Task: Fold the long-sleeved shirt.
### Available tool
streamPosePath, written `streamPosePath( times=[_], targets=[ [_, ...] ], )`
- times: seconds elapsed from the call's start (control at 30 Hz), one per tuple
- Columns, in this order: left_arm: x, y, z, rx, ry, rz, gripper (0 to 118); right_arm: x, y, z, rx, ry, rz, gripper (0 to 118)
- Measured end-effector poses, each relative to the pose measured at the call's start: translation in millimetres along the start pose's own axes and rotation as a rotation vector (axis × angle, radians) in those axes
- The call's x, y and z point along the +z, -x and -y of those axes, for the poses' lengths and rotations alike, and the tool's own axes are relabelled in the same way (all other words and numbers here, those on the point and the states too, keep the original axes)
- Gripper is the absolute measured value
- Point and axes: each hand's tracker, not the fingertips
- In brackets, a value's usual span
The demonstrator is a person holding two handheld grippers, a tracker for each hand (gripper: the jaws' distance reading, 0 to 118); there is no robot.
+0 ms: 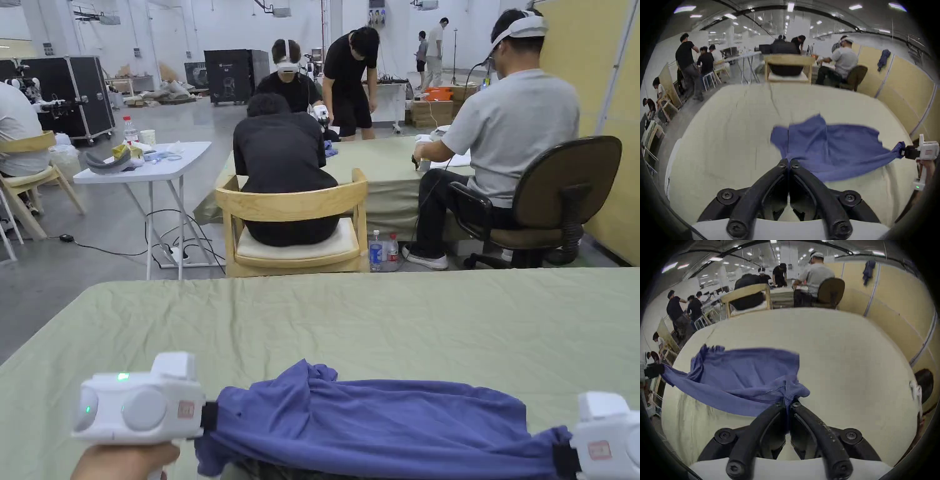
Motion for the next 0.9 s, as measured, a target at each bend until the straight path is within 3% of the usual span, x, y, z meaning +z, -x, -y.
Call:
streamPosePath(
  times=[0.37,0.53,0.73,0.9],
  targets=[
    [162.4,-7.3,153.4,-0.024,0.047,0.052,0,141.8,-27.2,165.8,0.051,-0.022,-0.046,7],
    [216.1,-13.8,221.2,-0.031,0.108,0.070,0,186.1,-40.5,234.3,0.024,0.054,-0.062,7],
    [256.7,-14.1,280.3,-0.033,0.185,0.079,0,210.5,-46.9,294.0,0.052,0.116,-0.045,7],
    [256.3,-14.3,305.7,-0.024,0.207,0.069,0,212.0,-49.8,313.7,0.013,0.131,-0.064,7]
  ],
)
